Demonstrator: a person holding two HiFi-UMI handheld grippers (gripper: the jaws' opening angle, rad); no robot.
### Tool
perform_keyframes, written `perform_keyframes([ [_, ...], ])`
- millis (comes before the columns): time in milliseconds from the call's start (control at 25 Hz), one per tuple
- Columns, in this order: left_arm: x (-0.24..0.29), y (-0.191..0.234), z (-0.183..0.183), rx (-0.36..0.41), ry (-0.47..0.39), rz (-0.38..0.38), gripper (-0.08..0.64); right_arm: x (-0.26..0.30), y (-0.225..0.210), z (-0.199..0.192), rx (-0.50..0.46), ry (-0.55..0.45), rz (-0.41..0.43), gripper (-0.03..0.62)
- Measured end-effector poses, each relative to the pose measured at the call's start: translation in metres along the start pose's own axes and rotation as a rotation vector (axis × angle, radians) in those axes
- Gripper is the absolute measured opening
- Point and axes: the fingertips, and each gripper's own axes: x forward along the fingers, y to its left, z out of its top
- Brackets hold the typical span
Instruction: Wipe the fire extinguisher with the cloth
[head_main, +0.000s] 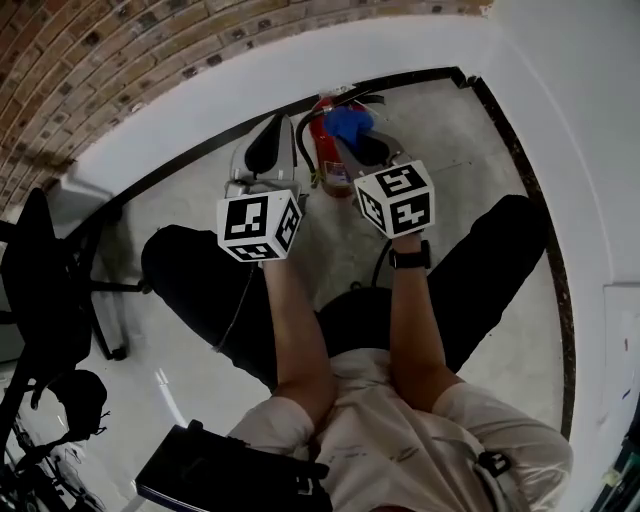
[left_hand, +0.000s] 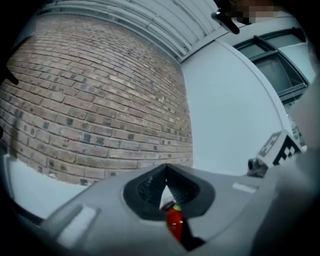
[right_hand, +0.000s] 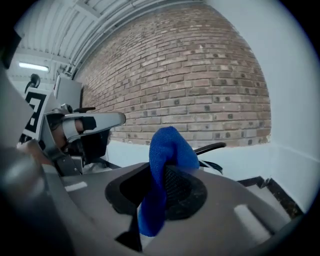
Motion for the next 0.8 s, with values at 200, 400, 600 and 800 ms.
perform_keyframes([
  [200,0.015,0.017,-0.007,0.018,0.009,-0.041,0.000,0.044,-0.002,-0.028,0.129,0.151,-0.093,0.067],
  [400,0.016,0.054,-0.015,-0.045,-0.010,-0.002,0.000,0.074,0.012,-0.037,0.111,0.171,-0.124,0.060],
  [600,0.016,0.058,-0.031,-0.106,-0.018,-0.027,0.000,0.078,0.014,-0.036,0.054,0.124,-0.182,0.058],
  [800,0.014,0.072,-0.047,-0.067,0.028,0.007,0.000,0.086,0.025,-0.043,-0.025,0.144,-0.167,0.059],
])
